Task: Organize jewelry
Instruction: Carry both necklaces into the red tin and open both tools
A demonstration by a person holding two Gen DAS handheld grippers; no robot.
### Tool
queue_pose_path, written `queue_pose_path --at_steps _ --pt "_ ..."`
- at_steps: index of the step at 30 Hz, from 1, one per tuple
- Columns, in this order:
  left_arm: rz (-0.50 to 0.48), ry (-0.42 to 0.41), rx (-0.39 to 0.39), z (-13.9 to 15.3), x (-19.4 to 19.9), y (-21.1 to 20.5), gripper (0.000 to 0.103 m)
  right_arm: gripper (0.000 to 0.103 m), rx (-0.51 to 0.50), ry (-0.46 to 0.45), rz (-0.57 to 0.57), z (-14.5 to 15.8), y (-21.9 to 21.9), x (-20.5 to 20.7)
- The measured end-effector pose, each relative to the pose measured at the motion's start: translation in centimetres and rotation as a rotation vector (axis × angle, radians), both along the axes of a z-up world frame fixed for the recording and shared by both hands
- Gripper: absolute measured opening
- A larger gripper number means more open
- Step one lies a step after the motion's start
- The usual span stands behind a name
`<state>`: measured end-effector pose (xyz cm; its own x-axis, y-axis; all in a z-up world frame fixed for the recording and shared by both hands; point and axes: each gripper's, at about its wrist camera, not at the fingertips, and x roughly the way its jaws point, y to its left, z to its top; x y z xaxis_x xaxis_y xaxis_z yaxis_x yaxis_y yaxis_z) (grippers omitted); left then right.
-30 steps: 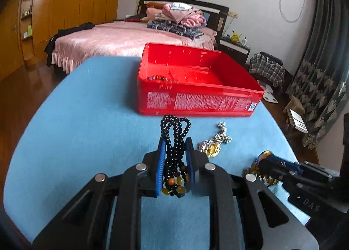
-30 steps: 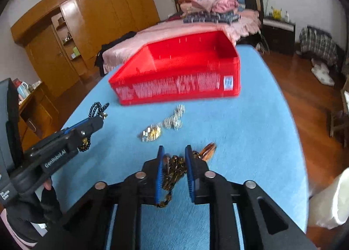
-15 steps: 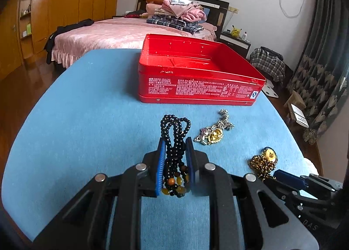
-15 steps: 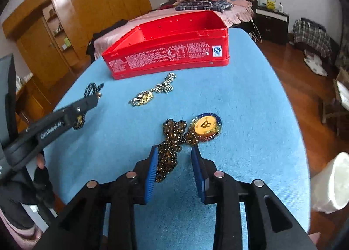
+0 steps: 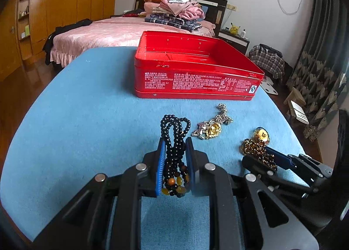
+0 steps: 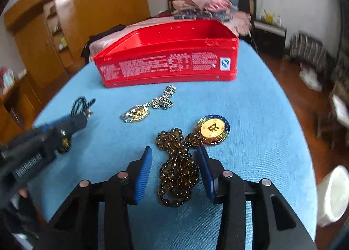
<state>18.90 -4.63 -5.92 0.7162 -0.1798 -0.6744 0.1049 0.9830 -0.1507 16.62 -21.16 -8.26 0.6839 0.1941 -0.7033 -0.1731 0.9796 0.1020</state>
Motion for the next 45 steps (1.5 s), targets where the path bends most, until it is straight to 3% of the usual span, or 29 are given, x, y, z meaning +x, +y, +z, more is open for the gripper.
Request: queue_pose_path --at_steps 3,5,7,22,33,45 --pt "0.002 0.002 -0.004 -0.1 0.0 0.1 0.017 0.036 0.032 -0.011 -0.01 -0.1 -0.7 -0.1" --pt "0.001 0.003 -0.004 -0.2 0.0 0.1 0.017 0.025 0.052 -0.01 0.0 -0.1 -1.2 0.0" --pt "0.0 0.005 -0.005 -0.3 0.0 0.1 0.017 0.021 0.067 -0.008 0.012 0.0 -1.5 -0.1" --pt "-0.002 -0.057 -0.036 2.4 1.2 -0.5 0.017 0.02 0.177 -0.108 0.064 6.9 -3.0 0.1" --pt "0.002 -0.137 -0.061 5.7 3.2 -0.8 0.017 0.02 0.191 -0.182 0.072 10.4 -3.2 1.8" --pt "-0.001 -0.212 -0.069 8.5 9.9 -1.5 0.017 0.02 0.166 -0.294 0.073 14.1 -2.9 9.0"
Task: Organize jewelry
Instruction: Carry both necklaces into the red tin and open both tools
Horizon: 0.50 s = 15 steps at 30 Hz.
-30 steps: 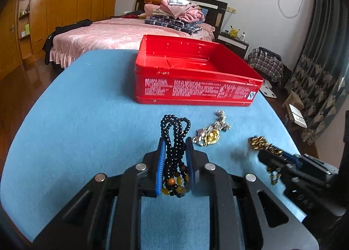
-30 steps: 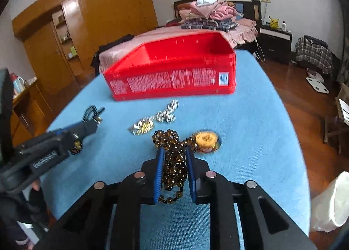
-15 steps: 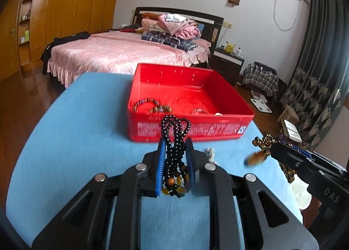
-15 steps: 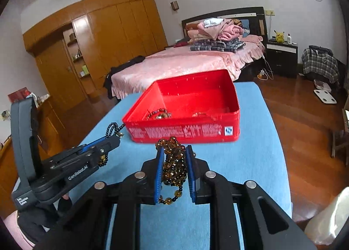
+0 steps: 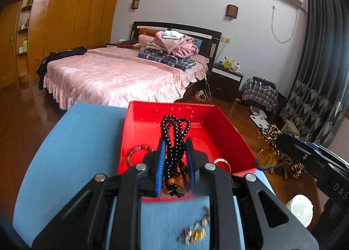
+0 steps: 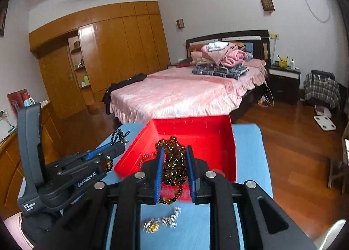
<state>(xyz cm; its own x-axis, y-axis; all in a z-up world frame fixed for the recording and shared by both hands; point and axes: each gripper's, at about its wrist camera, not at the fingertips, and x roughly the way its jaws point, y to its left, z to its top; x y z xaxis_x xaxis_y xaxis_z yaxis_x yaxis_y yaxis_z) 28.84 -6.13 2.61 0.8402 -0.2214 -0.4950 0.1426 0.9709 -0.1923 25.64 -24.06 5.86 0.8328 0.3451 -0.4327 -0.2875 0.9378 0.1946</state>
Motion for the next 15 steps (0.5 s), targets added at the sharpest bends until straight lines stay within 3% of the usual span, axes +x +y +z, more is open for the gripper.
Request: queue_pose_path --at_steps 11,12,13,15 --pt "-0.007 0.059 0.026 -2.6 6.4 -0.2 0.02 0.02 -0.004 0.052 -0.003 -2.8 0.6 6.5" --pt "-0.002 0.065 0.028 -2.8 6.7 -0.1 0.023 0.02 -0.012 0.069 -0.005 -3.3 0.7 7.1" --pt "-0.005 0.075 0.025 -3.1 7.1 -0.1 0.039 0.023 -0.015 0.082 -0.015 -3.6 0.7 7.6" --pt "-0.008 0.087 0.023 -3.2 7.4 0.0 0.054 0.034 -0.01 0.09 -0.024 -3.9 0.6 7.8"
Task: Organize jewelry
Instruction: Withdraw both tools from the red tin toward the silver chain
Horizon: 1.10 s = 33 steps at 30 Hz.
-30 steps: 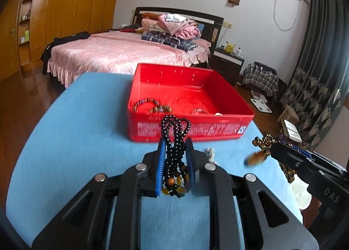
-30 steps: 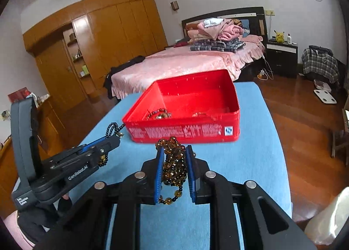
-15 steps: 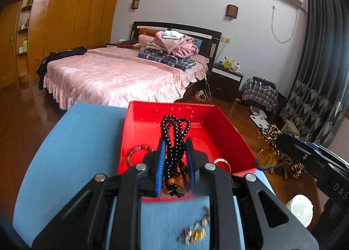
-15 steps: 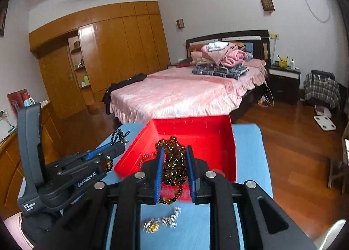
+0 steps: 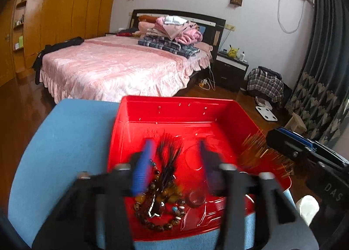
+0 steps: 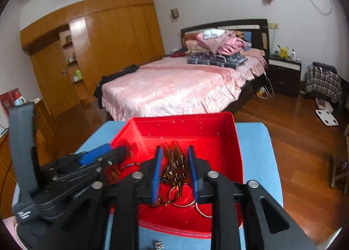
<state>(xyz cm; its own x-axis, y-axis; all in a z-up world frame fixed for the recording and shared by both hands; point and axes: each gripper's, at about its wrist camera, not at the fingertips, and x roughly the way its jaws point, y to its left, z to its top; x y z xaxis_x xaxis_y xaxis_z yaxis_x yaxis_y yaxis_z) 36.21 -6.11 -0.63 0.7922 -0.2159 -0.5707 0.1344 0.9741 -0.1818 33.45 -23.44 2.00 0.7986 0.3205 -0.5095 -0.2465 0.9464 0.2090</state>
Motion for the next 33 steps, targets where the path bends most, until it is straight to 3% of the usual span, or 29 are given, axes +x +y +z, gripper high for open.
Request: queue_pose_path --at_steps 2,9,13,21,25,33 --pt "-0.003 -0.011 0.006 0.2 -0.4 0.1 0.055 0.043 -0.007 -0.012 -0.014 0.1 -0.3 -0.4" --pt "0.04 -0.058 0.019 1.5 -3.4 1.7 0.078 0.084 -0.025 -0.066 -0.089 1.3 -1.9 -4.3" --pt "0.042 -0.064 0.03 1.9 -5.8 2.3 0.085 0.092 -0.042 -0.08 -0.12 1.2 -2.0 -7.2" --pt "0.003 -0.005 -0.011 0.2 -10.3 2.5 0.085 0.093 0.018 -0.015 -0.154 -1.2 -2.9 -11.2" --pt "0.021 0.029 0.014 -1.3 -12.0 2.6 0.085 0.093 0.05 0.039 -0.171 -2.8 -2.9 -12.4" --pt "0.055 0.098 0.061 -4.5 -14.0 3.9 0.085 0.093 0.011 0.122 -0.174 -5.8 -0.9 -13.6"
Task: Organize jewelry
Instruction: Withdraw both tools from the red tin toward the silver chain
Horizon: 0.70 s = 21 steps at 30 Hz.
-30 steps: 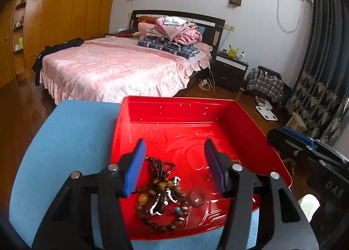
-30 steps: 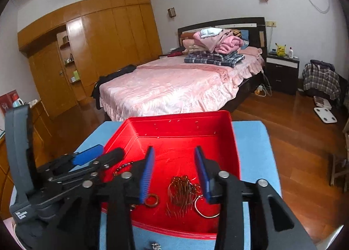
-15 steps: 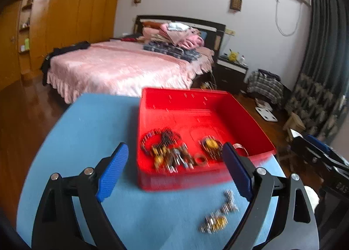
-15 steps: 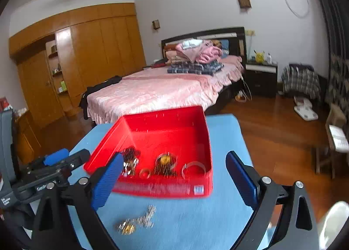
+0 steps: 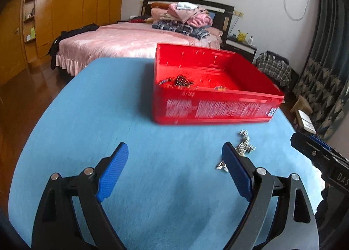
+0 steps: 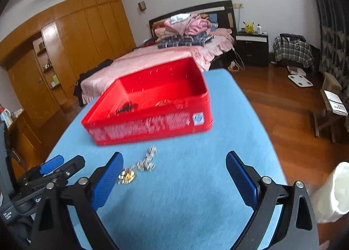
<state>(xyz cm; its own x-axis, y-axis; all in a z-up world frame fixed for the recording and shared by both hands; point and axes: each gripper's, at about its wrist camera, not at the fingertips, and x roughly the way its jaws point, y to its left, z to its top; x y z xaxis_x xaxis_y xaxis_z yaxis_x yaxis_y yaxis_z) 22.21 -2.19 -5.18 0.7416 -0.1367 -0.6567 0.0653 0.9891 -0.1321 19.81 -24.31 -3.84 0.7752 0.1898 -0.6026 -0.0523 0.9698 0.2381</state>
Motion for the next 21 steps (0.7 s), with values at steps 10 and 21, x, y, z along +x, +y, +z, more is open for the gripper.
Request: queue_pose_path --at_steps 10,21 --pt "0.031 0.018 0.003 -1.2 -1.2 1.6 0.085 0.08 -0.041 0.07 0.056 -1.6 3.4 0.2" --pt "0.033 0.029 -0.005 -1.7 -1.2 1.8 0.085 0.056 -0.059 0.145 0.108 -3.1 5.3 0.9"
